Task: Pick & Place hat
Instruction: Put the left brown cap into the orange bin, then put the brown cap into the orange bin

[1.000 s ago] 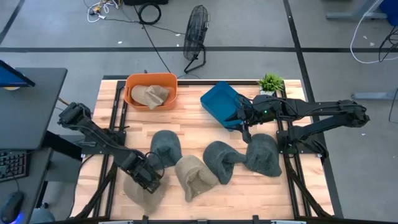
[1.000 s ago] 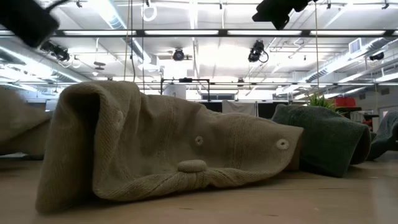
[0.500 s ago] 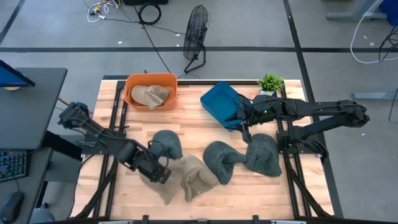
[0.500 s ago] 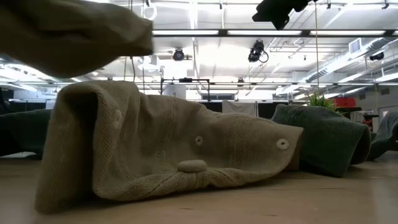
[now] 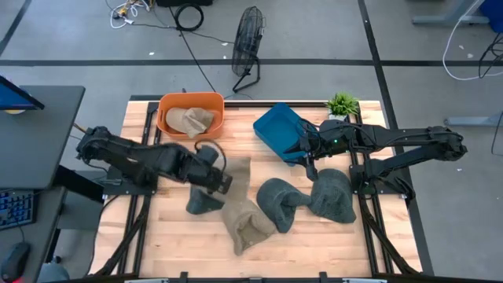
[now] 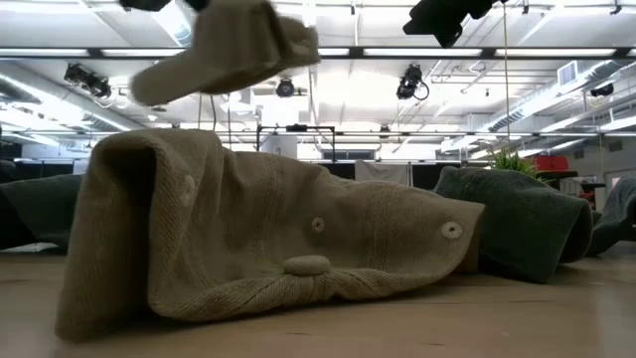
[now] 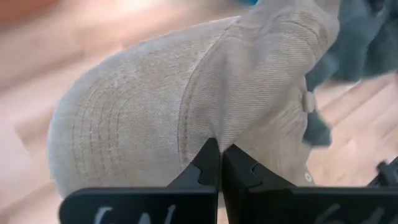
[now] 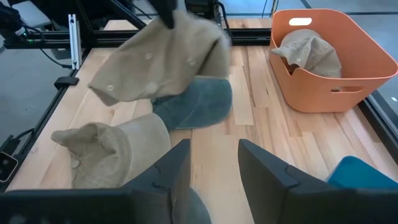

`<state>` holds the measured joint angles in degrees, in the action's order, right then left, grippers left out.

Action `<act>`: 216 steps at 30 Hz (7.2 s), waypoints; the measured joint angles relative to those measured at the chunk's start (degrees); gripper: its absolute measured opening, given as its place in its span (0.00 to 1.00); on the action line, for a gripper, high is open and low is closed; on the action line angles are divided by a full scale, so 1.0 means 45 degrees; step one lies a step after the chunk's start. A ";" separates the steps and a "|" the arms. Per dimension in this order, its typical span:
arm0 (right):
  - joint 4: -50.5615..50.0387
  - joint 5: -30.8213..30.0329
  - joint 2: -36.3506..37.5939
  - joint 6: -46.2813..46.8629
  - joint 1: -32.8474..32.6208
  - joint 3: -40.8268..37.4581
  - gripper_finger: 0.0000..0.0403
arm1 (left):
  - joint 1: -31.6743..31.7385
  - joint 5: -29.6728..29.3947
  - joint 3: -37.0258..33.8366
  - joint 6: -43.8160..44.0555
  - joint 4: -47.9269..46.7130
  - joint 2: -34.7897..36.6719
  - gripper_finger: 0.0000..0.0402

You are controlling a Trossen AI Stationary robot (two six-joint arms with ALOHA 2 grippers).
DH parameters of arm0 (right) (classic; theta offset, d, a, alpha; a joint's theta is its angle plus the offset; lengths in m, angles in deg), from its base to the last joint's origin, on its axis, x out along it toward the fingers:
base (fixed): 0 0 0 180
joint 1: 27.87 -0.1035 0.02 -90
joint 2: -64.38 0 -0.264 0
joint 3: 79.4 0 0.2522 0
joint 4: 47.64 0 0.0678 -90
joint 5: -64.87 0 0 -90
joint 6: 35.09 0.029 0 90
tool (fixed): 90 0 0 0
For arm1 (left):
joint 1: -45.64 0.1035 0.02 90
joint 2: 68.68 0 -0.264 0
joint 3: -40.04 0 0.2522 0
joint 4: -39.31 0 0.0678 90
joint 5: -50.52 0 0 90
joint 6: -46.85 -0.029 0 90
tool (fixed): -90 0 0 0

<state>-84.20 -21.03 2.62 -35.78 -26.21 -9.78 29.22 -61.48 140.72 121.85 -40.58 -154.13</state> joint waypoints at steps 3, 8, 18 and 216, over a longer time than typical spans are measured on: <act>0.0003 0.0000 0.0000 0.0000 0.0000 0.0000 0.34 | 0.0598 -0.0775 0.0770 -0.0515 -0.0549 0.0000 0.01; -0.0001 0.0000 0.0000 0.0160 0.0002 0.0000 0.34 | 0.1848 -0.1190 0.1731 -0.0916 -0.2807 0.0015 0.01; 0.0000 0.0000 0.0000 0.0049 0.0000 0.0000 0.34 | 0.5820 -0.2542 0.1596 -0.2098 -0.5172 -0.0009 0.01; -0.1526 0.0291 0.1316 0.1039 -0.1176 0.0000 0.34 | 0.3731 -0.3626 0.0697 -0.1825 -0.5281 -0.0373 0.02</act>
<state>-91.07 -19.72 8.54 -31.10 -31.50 -9.78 46.01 -77.80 143.86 113.64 -64.34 -155.80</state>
